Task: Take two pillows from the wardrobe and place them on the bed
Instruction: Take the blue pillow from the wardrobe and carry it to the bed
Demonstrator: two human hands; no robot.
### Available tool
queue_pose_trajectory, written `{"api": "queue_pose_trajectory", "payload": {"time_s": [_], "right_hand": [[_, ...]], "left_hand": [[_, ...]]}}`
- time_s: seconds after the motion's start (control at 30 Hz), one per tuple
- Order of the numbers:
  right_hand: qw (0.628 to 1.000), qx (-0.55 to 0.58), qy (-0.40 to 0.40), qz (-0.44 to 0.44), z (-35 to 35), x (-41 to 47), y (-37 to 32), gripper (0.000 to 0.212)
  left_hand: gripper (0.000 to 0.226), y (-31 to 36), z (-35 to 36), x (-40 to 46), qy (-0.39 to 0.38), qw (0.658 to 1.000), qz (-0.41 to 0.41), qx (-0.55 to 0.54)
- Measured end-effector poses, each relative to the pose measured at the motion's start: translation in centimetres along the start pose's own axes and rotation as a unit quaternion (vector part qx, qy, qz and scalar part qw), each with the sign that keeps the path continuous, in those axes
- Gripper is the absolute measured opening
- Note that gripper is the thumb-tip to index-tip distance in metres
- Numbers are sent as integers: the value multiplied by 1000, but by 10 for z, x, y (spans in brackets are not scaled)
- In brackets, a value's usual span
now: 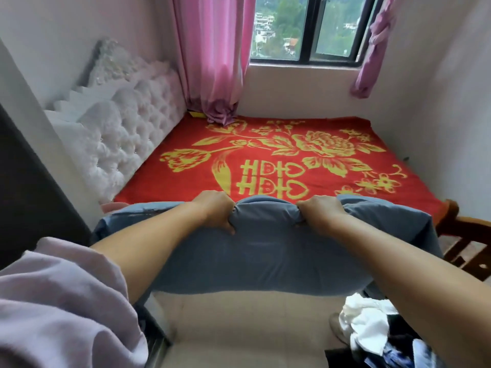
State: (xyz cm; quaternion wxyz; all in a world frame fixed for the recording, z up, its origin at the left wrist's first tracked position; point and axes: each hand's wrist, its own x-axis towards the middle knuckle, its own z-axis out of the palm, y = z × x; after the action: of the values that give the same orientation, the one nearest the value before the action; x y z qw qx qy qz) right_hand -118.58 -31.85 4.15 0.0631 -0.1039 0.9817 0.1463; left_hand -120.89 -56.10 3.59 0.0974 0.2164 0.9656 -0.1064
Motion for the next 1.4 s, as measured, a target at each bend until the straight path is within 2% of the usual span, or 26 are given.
{"api": "queue_pose_trajectory", "payload": {"time_s": [0.17, 0.43, 0.87, 1.2, 1.4], "right_hand": [[999, 36, -4, 30, 0, 50, 33, 27], [998, 41, 2, 57, 19, 145, 129, 33], [999, 20, 2, 35, 57, 331, 270, 26], [998, 22, -37, 36, 66, 508, 321, 33], [999, 20, -6, 24, 50, 593, 335, 27]], "left_hand": [[51, -13, -26, 76, -3, 999, 28, 28], [55, 4, -57, 217, -5, 999, 41, 22], [55, 13, -92, 440, -10, 999, 25, 27], [52, -50, -103, 616, -38, 998, 48, 19], [50, -98, -120, 684, -18, 999, 44, 20]]}}
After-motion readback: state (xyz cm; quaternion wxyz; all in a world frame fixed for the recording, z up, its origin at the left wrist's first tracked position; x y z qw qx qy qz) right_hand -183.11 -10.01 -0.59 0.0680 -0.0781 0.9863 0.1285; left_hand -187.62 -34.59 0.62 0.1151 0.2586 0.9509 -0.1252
